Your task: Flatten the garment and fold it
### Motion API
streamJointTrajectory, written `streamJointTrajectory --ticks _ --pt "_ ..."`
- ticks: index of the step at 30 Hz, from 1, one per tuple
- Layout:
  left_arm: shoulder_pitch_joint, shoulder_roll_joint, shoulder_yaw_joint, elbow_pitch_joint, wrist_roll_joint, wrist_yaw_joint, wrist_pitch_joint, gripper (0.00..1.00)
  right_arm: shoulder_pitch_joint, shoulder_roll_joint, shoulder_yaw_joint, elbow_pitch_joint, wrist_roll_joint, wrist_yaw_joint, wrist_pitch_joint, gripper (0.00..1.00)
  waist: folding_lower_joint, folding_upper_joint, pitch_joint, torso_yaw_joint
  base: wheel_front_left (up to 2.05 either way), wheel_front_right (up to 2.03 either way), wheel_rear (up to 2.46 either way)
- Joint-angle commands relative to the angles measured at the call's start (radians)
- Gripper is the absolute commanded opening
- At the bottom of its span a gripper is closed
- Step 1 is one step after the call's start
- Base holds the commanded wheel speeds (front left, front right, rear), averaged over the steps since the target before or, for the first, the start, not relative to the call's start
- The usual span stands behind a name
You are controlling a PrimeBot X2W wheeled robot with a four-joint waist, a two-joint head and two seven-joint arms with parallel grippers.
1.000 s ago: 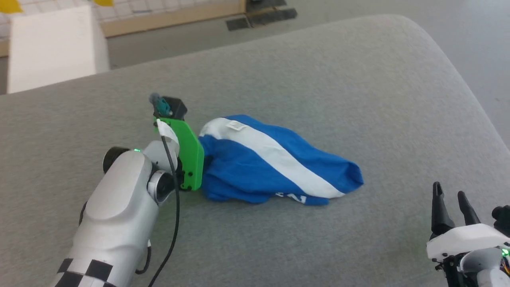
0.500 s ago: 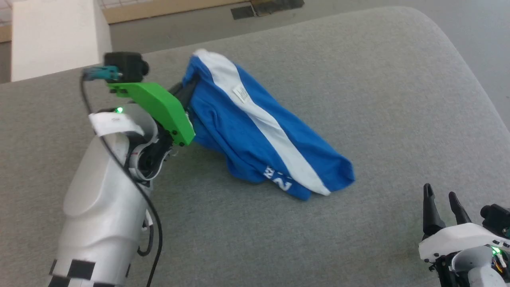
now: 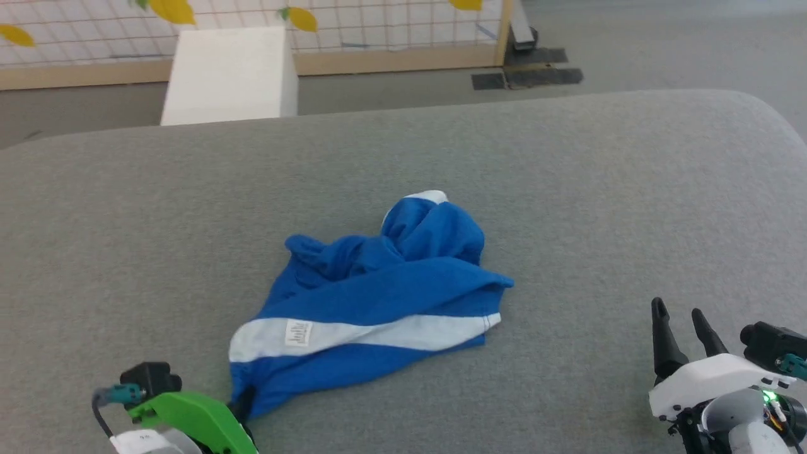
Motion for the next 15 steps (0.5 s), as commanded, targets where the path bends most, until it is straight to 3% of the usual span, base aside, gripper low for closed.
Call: streamJointTrajectory --ticks 1,2,5,8,12,13,15 --pt "0.014 -0.014 0.001 -0.012 -0.019 0.006 0.01 0.0 0.004 -0.001 0.002 0.001 -0.002 -0.002 0.004 1.0 0.0 -0.0001 -0.04 0.056 0.0 0.0 0.0" --pt "0.019 -0.025 0.007 -0.025 -0.035 0.002 0.008 1.0 0.004 -0.001 0.004 -0.001 -0.004 -0.002 0.005 1.0 0.0 -0.0001 -0.043 0.063 0.0 0.0 0.0" --pt "-0.002 -0.038 0.025 -0.068 -0.063 -0.037 -0.032 1.0 0.009 -0.001 0.012 -0.011 -0.009 -0.002 0.012 1.0 0.0 -0.0001 -0.055 0.083 0.0 0.0 0.0" --pt "-0.036 -0.028 0.06 -0.117 -0.036 -0.093 -0.156 1.0 0.013 -0.001 0.054 -0.038 -0.021 -0.002 0.042 1.0 0.0 -0.0001 -0.062 0.094 0.0 0.0 0.0" --pt "-0.05 0.037 0.052 -0.138 0.16 -0.143 -0.403 1.0 0.021 -0.001 0.161 -0.086 -0.059 -0.002 0.154 1.0 0.0 -0.0001 -0.061 0.099 0.0 0.0 0.0" --pt "-0.051 0.068 0.036 -0.138 0.24 -0.149 -0.471 1.0 0.019 -0.001 0.186 -0.099 -0.073 -0.002 0.186 1.0 0.0 -0.0001 -0.057 0.099 0.0 0.0 0.0" --pt "-0.043 0.075 0.02 -0.11 0.336 -0.137 -0.564 1.0 0.015 -0.001 0.233 -0.118 -0.066 -0.002 0.257 1.0 0.0 -0.0001 -0.053 0.102 0.0 0.0 0.0"
